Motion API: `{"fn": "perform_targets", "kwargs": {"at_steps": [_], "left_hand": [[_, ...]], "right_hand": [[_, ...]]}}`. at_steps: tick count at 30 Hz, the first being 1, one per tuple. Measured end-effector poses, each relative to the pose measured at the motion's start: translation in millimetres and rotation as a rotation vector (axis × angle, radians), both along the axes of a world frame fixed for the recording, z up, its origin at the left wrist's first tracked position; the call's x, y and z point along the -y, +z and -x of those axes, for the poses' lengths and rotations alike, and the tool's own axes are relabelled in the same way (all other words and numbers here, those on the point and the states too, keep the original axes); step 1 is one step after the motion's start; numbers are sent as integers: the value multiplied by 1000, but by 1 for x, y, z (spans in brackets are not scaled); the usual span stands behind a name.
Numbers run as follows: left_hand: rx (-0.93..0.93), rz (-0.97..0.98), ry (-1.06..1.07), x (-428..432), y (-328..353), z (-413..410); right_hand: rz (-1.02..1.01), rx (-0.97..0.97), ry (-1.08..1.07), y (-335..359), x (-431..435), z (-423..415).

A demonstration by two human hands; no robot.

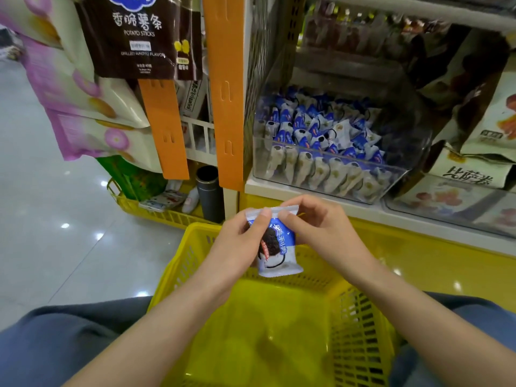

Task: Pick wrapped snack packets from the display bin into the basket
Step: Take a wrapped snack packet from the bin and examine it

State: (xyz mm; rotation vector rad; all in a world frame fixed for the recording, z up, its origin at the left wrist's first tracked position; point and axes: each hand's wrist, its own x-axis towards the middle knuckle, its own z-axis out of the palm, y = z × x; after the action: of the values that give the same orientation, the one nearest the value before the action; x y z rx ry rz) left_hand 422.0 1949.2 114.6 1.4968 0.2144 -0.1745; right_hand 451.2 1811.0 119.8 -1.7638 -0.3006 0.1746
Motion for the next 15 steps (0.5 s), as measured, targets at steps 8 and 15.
{"fn": "perform_targets", "kwargs": {"at_steps": [8, 15], "left_hand": [[-154, 83, -76, -2, -1, 2], [-31, 73, -6, -3, -1, -2]], "right_hand": [[365, 450, -61, 3, 5, 6], [-189, -130, -332, 6, 8, -4]]}}
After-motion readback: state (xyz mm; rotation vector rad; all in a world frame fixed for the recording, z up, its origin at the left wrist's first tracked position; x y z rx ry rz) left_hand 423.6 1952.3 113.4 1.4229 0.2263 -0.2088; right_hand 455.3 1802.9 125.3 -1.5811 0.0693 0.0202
